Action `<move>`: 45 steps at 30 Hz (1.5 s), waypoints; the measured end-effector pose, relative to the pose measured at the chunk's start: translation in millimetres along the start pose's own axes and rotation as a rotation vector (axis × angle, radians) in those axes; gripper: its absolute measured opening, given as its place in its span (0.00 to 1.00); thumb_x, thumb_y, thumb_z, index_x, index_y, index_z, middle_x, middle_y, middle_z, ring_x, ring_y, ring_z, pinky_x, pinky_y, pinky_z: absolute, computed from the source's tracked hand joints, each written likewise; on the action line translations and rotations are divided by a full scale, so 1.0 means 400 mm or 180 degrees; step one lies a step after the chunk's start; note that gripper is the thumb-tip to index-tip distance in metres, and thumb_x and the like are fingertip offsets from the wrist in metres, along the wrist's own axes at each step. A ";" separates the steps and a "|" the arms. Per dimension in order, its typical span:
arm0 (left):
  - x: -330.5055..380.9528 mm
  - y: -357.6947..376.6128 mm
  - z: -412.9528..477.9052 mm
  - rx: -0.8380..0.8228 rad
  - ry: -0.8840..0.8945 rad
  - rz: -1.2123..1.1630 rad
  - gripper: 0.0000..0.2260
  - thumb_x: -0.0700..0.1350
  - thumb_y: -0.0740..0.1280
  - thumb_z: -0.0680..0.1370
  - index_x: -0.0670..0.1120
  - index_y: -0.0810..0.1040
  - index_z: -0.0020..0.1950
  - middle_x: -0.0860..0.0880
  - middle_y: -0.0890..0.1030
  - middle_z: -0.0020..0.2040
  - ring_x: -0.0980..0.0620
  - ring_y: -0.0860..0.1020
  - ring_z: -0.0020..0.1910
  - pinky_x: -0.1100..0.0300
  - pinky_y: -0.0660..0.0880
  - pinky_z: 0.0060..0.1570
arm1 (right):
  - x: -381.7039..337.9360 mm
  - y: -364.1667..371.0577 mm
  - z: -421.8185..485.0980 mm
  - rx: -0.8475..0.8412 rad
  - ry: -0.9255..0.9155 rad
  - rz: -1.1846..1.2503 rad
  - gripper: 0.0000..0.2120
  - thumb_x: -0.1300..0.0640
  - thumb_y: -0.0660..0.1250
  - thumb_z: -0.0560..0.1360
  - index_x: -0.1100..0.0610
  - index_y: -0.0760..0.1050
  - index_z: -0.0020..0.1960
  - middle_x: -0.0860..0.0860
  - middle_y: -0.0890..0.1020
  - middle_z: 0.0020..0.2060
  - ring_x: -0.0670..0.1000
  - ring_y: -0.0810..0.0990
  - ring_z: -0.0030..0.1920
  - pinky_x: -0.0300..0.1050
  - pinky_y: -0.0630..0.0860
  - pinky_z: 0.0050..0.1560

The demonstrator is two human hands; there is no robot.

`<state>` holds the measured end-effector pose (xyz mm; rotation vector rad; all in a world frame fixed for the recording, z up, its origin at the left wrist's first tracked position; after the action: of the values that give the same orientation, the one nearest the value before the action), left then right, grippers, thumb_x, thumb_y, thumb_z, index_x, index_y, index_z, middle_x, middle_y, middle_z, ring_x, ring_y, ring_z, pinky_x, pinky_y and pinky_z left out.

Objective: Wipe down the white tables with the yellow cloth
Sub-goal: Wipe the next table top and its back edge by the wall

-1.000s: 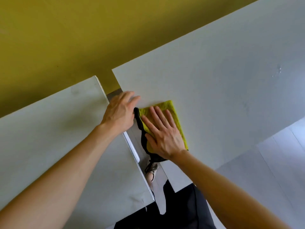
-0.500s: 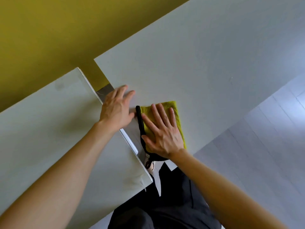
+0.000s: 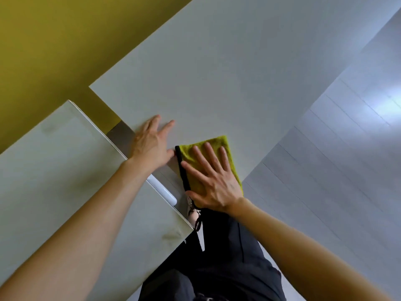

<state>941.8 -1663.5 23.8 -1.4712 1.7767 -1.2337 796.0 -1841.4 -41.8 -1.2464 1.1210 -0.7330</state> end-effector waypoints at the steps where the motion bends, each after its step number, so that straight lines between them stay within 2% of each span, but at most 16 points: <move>1: 0.007 0.005 -0.002 -0.0046 -0.0018 0.0000 0.44 0.57 0.78 0.77 0.56 0.57 0.88 0.41 0.52 0.88 0.40 0.53 0.86 0.43 0.59 0.82 | 0.022 -0.004 -0.009 0.0040 -0.0154 0.0034 0.38 0.30 0.62 0.82 0.43 0.58 0.87 0.54 0.53 0.88 0.63 0.47 0.88 0.75 0.49 0.83; 3: 0.011 0.011 -0.004 -0.0076 -0.0095 0.0061 0.46 0.58 0.79 0.77 0.56 0.56 0.88 0.42 0.51 0.88 0.40 0.52 0.86 0.44 0.58 0.83 | 0.120 -0.024 -0.025 0.0187 -0.0235 0.0039 0.32 0.38 0.64 0.85 0.46 0.63 0.86 0.54 0.58 0.87 0.61 0.52 0.88 0.71 0.53 0.84; 5: 0.009 0.011 -0.001 -0.0113 -0.0122 0.0139 0.47 0.60 0.78 0.77 0.57 0.54 0.88 0.42 0.49 0.88 0.40 0.51 0.87 0.44 0.56 0.84 | 0.265 -0.056 -0.029 0.0310 0.0239 -0.0124 0.30 0.41 0.62 0.86 0.48 0.65 0.85 0.54 0.59 0.87 0.59 0.54 0.88 0.70 0.54 0.84; 9: 0.020 0.012 -0.005 -0.0151 -0.0201 0.0246 0.47 0.61 0.76 0.79 0.57 0.50 0.89 0.43 0.47 0.89 0.41 0.47 0.88 0.46 0.54 0.84 | 0.374 -0.099 -0.004 0.0375 0.1423 -0.0133 0.37 0.33 0.60 0.82 0.47 0.63 0.86 0.55 0.53 0.88 0.60 0.47 0.88 0.74 0.46 0.84; 14: 0.039 0.000 -0.001 -0.0230 -0.0243 0.0289 0.48 0.59 0.79 0.76 0.54 0.54 0.88 0.40 0.50 0.88 0.39 0.50 0.87 0.43 0.60 0.83 | 0.063 -0.019 -0.016 0.0139 0.0423 0.0000 0.42 0.28 0.64 0.78 0.43 0.60 0.87 0.56 0.51 0.88 0.64 0.45 0.88 0.77 0.46 0.82; 17: 0.054 -0.017 0.012 -0.0412 -0.0337 0.0459 0.49 0.59 0.82 0.73 0.53 0.57 0.86 0.40 0.54 0.86 0.38 0.55 0.85 0.45 0.67 0.78 | 0.149 -0.032 -0.007 0.0252 0.0304 0.0057 0.38 0.37 0.65 0.81 0.44 0.59 0.87 0.53 0.54 0.88 0.60 0.48 0.88 0.72 0.50 0.84; 21: 0.083 -0.052 0.036 -0.0601 -0.0388 0.0733 0.43 0.63 0.81 0.71 0.54 0.63 0.78 0.42 0.65 0.75 0.40 0.69 0.76 0.47 0.77 0.65 | 0.499 -0.125 0.067 0.0396 0.1632 -0.0031 0.39 0.37 0.57 0.80 0.41 0.51 0.88 0.53 0.49 0.89 0.58 0.44 0.88 0.69 0.46 0.85; 24: 0.119 -0.097 0.072 -0.0564 -0.0356 0.0898 0.42 0.67 0.79 0.71 0.53 0.66 0.78 0.44 0.70 0.71 0.41 0.73 0.72 0.45 0.77 0.63 | 0.634 -0.173 0.126 0.0441 0.2326 -0.0018 0.39 0.36 0.57 0.79 0.40 0.51 0.88 0.51 0.48 0.89 0.56 0.43 0.88 0.68 0.44 0.86; 26: 0.151 -0.131 0.120 -0.0425 -0.0319 0.0796 0.45 0.68 0.80 0.70 0.52 0.66 0.78 0.43 0.70 0.72 0.40 0.72 0.73 0.44 0.76 0.64 | 0.577 -0.164 0.136 0.0502 0.1997 -0.0054 0.38 0.39 0.61 0.80 0.41 0.55 0.88 0.50 0.51 0.89 0.56 0.45 0.88 0.69 0.46 0.85; 29: 0.200 -0.161 0.214 -0.0376 -0.0413 0.0428 0.57 0.68 0.84 0.64 0.51 0.58 0.83 0.40 0.63 0.79 0.38 0.64 0.79 0.38 0.74 0.70 | 0.353 -0.105 0.094 0.0256 0.0805 -0.0093 0.36 0.41 0.62 0.83 0.44 0.56 0.88 0.51 0.51 0.89 0.58 0.44 0.88 0.72 0.47 0.84; 31: 0.223 -0.157 0.273 -0.0501 -0.0510 0.0326 0.67 0.68 0.86 0.60 0.53 0.48 0.86 0.40 0.50 0.86 0.36 0.53 0.86 0.30 0.68 0.75 | 0.282 -0.078 0.078 0.0084 0.0169 -0.0034 0.34 0.39 0.61 0.85 0.44 0.57 0.88 0.52 0.51 0.89 0.59 0.44 0.88 0.73 0.46 0.84; 34: 0.226 -0.118 0.307 -0.0709 -0.0651 0.0235 0.75 0.69 0.86 0.59 0.56 0.34 0.87 0.45 0.33 0.87 0.39 0.37 0.87 0.25 0.59 0.79 | 0.367 -0.086 0.099 0.0082 -0.0277 -0.0050 0.33 0.40 0.63 0.84 0.44 0.61 0.87 0.54 0.54 0.88 0.62 0.47 0.88 0.73 0.47 0.84; 36: 0.223 -0.103 0.304 -0.0694 -0.0683 0.0288 0.77 0.75 0.82 0.58 0.56 0.29 0.86 0.45 0.29 0.87 0.40 0.34 0.87 0.26 0.57 0.80 | 0.490 -0.115 0.148 0.0092 -0.0326 -0.0101 0.34 0.41 0.65 0.82 0.43 0.62 0.86 0.53 0.55 0.88 0.62 0.48 0.88 0.76 0.47 0.83; 38: 0.220 -0.094 0.298 -0.0657 -0.0688 0.0363 0.78 0.76 0.81 0.57 0.56 0.27 0.85 0.45 0.28 0.86 0.40 0.33 0.87 0.27 0.57 0.80 | 0.639 -0.160 0.236 0.0219 0.0186 -0.0089 0.35 0.39 0.63 0.82 0.40 0.58 0.87 0.52 0.53 0.88 0.60 0.47 0.88 0.79 0.46 0.81; 41: 0.217 -0.093 0.298 -0.0534 -0.0712 0.0274 0.77 0.76 0.82 0.57 0.58 0.28 0.85 0.48 0.29 0.86 0.43 0.33 0.87 0.29 0.56 0.82 | 0.817 -0.227 0.380 0.0290 0.0895 -0.0175 0.35 0.38 0.60 0.83 0.42 0.55 0.88 0.54 0.52 0.88 0.58 0.46 0.88 0.71 0.40 0.85; 45: 0.217 -0.089 0.289 -0.0441 -0.0748 0.0276 0.78 0.75 0.82 0.55 0.59 0.29 0.86 0.50 0.28 0.86 0.46 0.33 0.87 0.32 0.58 0.82 | 0.759 -0.230 0.386 0.0227 0.0458 -0.0076 0.38 0.41 0.62 0.83 0.48 0.54 0.89 0.55 0.51 0.88 0.60 0.44 0.88 0.67 0.46 0.86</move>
<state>1031.3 -1782.3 16.5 -1.5286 1.7737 -0.8707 1052.1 -2083.9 -37.1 -1.1629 1.1878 -0.8846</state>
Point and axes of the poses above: each hand's wrist, its own z-axis towards the middle knuckle, its own y-axis out of the palm, x = y × z, the point moved 3 cm from there along z, towards the middle knuckle
